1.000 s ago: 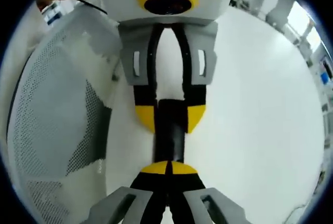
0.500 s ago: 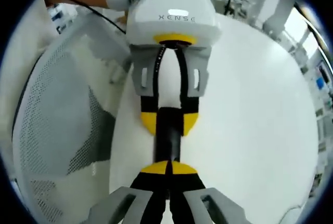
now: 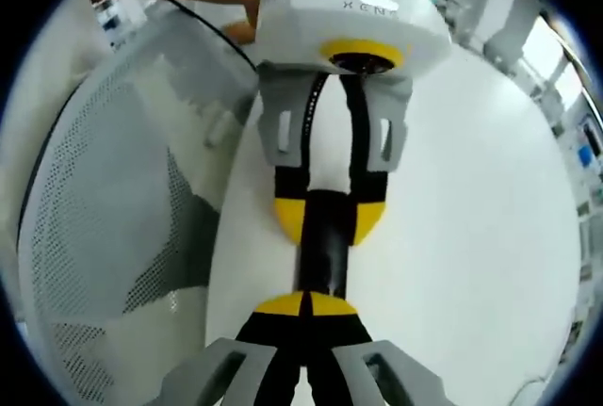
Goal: Press the specified remote control buttons in sequence, fully releasing each button before pressing the next.
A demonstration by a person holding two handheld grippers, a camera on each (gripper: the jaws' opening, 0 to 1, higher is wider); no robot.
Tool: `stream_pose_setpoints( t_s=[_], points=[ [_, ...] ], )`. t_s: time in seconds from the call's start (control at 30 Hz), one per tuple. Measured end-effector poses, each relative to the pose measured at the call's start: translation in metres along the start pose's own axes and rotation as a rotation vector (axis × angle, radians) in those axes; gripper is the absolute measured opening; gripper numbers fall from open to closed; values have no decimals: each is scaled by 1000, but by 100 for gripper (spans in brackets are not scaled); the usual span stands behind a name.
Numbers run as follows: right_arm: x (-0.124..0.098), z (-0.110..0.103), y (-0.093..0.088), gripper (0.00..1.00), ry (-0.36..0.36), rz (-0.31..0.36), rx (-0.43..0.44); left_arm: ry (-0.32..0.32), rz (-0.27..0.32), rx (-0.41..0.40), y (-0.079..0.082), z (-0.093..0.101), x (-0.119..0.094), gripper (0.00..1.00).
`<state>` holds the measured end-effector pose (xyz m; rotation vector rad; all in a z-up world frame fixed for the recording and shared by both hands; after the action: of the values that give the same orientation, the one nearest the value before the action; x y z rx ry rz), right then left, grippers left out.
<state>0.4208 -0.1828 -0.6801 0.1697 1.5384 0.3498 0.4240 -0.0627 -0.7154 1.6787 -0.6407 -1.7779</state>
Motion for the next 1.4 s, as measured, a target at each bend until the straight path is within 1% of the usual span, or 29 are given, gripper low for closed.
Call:
stream_pose_setpoints(
  t_s=[0.17,0.5,0.6,0.63,0.67,0.9,0.97,1.0,1.07,1.3,1.4],
  points=[
    [5,0,-4,0,2,1,-1,0,2,-1,-1,-1,1,25],
    [9,0,-1,0,-14,6,-17,-3,-1,-1,-1,-2,1,25],
    [13,0,-3,0,-38,-39,-57,-3,-1,-2,-1,-3,1,25],
    [14,-1,-2,0,-38,-26,-70,-4,-1,-1,-1,-3,1,25],
    [12,-2,-1,0,-39,-29,-62,-3,-3,6,-1,-3,1,25],
    [13,-6,0,0,-63,-38,-74,-2,-3,3,-2,-3,2,25],
    [14,-8,1,0,-76,-58,-91,-1,-3,5,-2,-3,2,25],
    [14,-9,2,0,-80,-67,-101,-2,6,-21,-1,-3,2,25],
    [14,-11,5,0,-88,-85,-119,-2,9,-22,-1,-3,2,25],
    [13,-11,7,0,-94,-110,-133,-1,11,-11,-1,-2,2,25],
    [13,-11,8,0,-95,-117,-114,0,10,-6,-1,-1,1,25]
  ],
)
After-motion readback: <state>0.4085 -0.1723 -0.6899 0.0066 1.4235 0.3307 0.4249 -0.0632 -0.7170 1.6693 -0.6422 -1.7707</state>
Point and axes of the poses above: the point that each gripper's makers call its tool centre point, and the gripper's own axes: x roughly forward along the fingers, z roughly to its right, y roughly out of its top, the point moved 9 cm from there along -x, roughly backward along the fingers, and after that the axes turned 4 degrees about -y, right-handed, at the moved point
